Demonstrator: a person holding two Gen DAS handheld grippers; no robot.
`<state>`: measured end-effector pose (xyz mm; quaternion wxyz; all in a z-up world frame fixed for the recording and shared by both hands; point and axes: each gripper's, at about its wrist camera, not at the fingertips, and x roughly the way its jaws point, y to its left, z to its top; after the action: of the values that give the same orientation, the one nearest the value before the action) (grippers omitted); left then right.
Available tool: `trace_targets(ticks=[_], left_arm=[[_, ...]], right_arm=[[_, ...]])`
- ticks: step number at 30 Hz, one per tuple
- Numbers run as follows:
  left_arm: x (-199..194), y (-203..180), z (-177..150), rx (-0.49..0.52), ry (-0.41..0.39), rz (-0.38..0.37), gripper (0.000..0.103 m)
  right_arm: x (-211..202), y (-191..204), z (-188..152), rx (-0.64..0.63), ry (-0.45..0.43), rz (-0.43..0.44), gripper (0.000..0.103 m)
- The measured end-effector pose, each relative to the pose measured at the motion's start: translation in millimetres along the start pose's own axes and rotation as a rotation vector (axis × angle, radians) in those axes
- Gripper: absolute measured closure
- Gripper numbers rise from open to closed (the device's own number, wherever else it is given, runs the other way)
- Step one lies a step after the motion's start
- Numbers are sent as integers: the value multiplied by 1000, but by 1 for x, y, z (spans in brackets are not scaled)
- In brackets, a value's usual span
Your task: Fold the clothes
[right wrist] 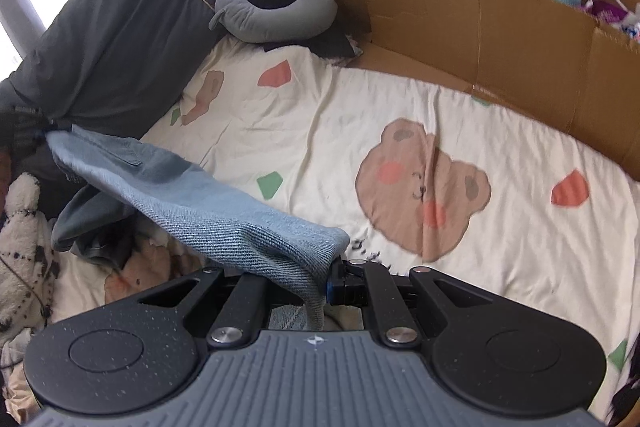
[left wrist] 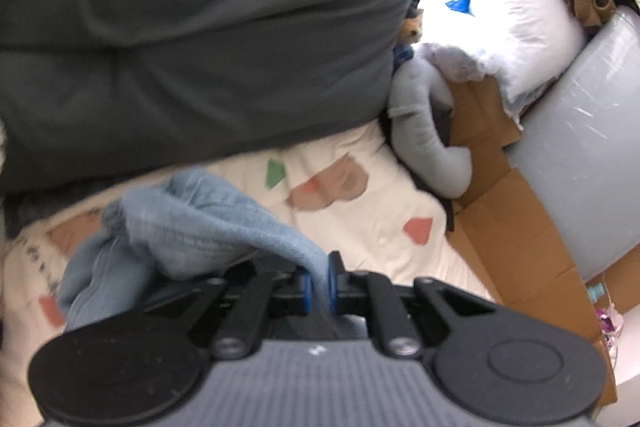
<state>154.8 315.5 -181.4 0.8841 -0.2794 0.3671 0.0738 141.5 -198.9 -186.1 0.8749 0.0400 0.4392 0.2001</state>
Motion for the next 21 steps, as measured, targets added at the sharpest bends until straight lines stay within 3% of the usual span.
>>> trace_targets(ticks=[10, 21], left_arm=[[45, -39, 36, 60, -26, -19, 95], [127, -74, 71, 154, -14, 20, 95]], right_arm=[[29, -14, 51, -50, 11, -65, 96], [98, -44, 110, -96, 55, -161, 96]])
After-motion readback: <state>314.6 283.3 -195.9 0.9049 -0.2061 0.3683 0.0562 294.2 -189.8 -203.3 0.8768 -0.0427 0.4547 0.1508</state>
